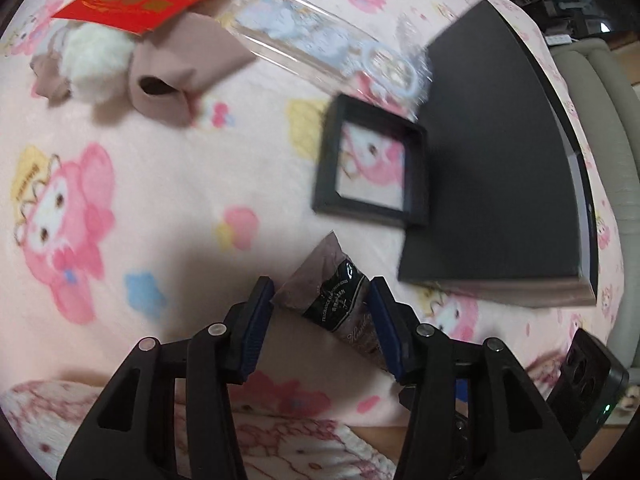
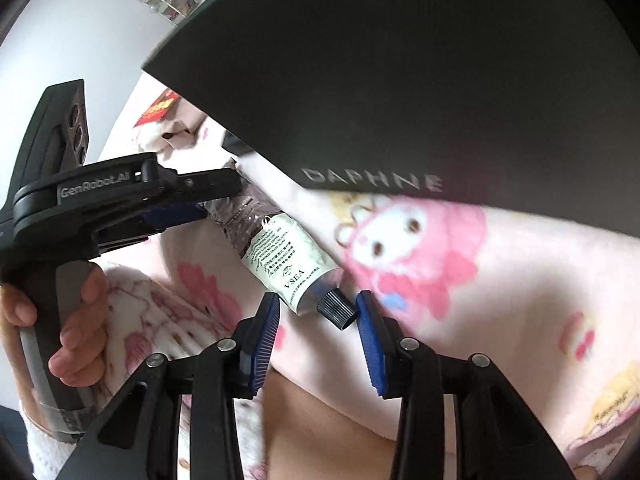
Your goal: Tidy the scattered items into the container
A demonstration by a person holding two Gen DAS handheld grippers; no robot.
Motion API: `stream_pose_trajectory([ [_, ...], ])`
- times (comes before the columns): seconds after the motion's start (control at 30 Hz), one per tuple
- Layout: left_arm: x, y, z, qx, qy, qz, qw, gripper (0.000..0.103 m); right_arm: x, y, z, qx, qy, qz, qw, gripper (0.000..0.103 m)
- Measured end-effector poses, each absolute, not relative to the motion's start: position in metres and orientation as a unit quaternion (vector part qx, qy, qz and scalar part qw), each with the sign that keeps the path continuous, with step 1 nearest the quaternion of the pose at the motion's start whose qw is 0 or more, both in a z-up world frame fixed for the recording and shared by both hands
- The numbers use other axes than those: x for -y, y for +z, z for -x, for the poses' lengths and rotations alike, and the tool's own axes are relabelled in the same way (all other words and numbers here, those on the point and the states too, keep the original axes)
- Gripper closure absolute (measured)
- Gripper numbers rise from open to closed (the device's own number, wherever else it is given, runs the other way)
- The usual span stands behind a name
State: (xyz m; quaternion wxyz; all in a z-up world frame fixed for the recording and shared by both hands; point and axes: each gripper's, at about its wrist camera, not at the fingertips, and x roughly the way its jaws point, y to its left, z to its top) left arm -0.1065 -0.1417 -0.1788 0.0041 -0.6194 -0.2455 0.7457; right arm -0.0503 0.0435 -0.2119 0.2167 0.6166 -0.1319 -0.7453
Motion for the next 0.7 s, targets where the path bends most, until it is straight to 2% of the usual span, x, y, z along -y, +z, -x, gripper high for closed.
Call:
stream_pose_trajectory([
  [0.13, 0.127, -0.178, 0.097, 0.25, 0.738, 0.623, 0.063, 0.057, -0.059, -0.198, 0.043, 0.114, -0.761, -0.607, 0.198, 0.067],
  [0.2, 0.12, -0.177, 0.093, 0.236, 0.744, 0.621, 0.069, 0.057, -0.077, -0.191, 0.043, 0.107, -0.781, -0.596, 0.154, 0.068],
  [0.27, 0.119, -0.172, 0.091, 0.225, 0.755, 0.612, 0.066, 0.057, -0.092, -0.188, 0.048, 0.134, -0.785, -0.589, 0.139, 0.068],
  [0.4, 0.132, -0.173, 0.09, 0.251, 0.756, 0.603, 0.042, 0.057, -0.11, -0.185, 0.05, 0.2, -0.793, -0.562, 0.122, 0.067],
  [0.53, 0.128, -0.176, 0.089, 0.237, 0.752, 0.614, 0.037, 0.057, -0.109, -0.206, 0.057, 0.21, -0.759, -0.602, 0.135, 0.067],
  [0.6, 0.12, -0.176, 0.088, 0.211, 0.754, 0.62, 0.044, 0.053, -0.109, -0.215, 0.05, 0.216, -0.743, -0.621, 0.13, 0.067],
  [0.7, 0.113, -0.172, 0.085, 0.194, 0.756, 0.62, 0.081, 0.051, -0.107, -0.214, 0.057, 0.223, -0.737, -0.622, 0.138, 0.067],
])
